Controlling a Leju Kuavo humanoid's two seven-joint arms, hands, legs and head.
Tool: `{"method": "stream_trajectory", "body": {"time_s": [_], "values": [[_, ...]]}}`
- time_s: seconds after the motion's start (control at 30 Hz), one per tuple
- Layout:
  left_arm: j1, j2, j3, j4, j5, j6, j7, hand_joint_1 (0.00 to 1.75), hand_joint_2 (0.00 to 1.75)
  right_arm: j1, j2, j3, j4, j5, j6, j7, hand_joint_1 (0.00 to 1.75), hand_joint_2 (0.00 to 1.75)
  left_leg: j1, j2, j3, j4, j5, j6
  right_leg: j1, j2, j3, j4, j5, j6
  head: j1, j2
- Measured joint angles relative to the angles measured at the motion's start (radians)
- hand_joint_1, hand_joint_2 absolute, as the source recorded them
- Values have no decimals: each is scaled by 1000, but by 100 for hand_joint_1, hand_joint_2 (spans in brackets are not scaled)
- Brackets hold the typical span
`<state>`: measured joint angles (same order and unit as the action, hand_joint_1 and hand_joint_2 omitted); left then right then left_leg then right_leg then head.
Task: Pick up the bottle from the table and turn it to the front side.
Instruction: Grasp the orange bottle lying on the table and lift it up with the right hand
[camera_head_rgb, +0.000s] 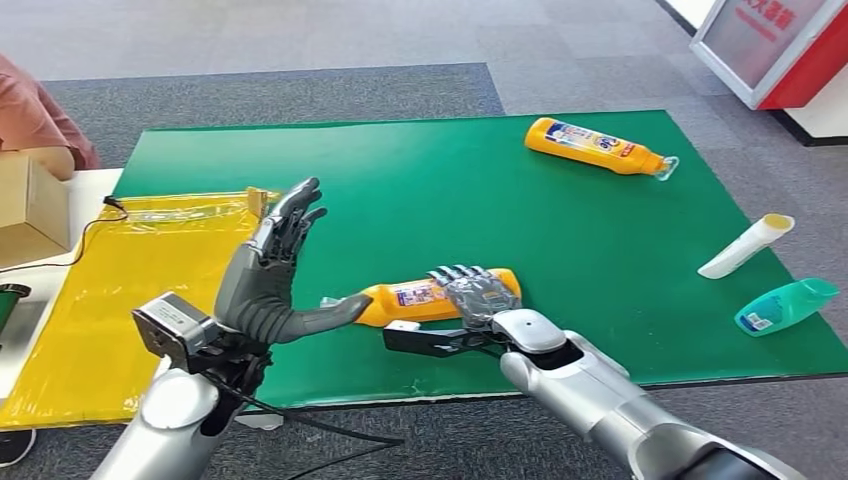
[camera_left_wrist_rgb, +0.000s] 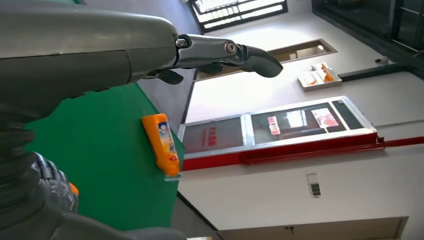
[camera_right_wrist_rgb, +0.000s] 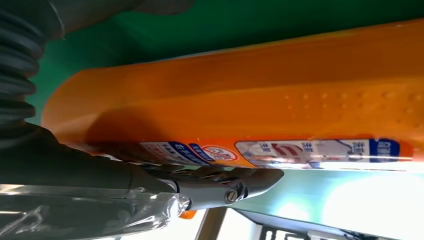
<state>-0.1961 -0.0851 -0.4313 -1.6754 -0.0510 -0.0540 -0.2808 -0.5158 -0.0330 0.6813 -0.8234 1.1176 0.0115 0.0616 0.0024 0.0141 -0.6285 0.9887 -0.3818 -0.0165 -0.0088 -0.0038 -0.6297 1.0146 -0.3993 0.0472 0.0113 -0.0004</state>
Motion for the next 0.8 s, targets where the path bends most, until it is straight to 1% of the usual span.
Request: {"method": "stream_trajectory", "body": {"time_s": [0.07, 0.2, 0.47, 0.8], "values": [[1, 0, -11, 0, 0, -2, -3, 0, 175, -16, 4, 6, 28, -3, 3, -6, 1, 175, 0, 0, 0, 0, 0, 0, 0, 0, 0, 0, 0, 0, 0, 0], [8, 1, -29, 0, 0, -2, -11, 0, 175, -36, 9, 18, 67, -4, 4, -19, 173, 175, 0, 0, 1, 0, 0, 0, 0, 0, 1, 0, 0, 0, 0, 0], [22, 4, -58, -1, -3, 1, -24, 0, 175, -61, 13, 46, 97, -7, 4, -44, 175, 175, 0, 0, 1, 0, 1, 0, 0, 0, 1, 0, 1, 0, 0, 0], [23, 7, -61, -1, 0, 3, -24, 0, 175, -68, 15, 64, 101, -43, 2, -51, 175, 175, 0, 0, 1, 0, 1, 0, 0, 0, 1, 0, 1, 0, 0, 0]]}}
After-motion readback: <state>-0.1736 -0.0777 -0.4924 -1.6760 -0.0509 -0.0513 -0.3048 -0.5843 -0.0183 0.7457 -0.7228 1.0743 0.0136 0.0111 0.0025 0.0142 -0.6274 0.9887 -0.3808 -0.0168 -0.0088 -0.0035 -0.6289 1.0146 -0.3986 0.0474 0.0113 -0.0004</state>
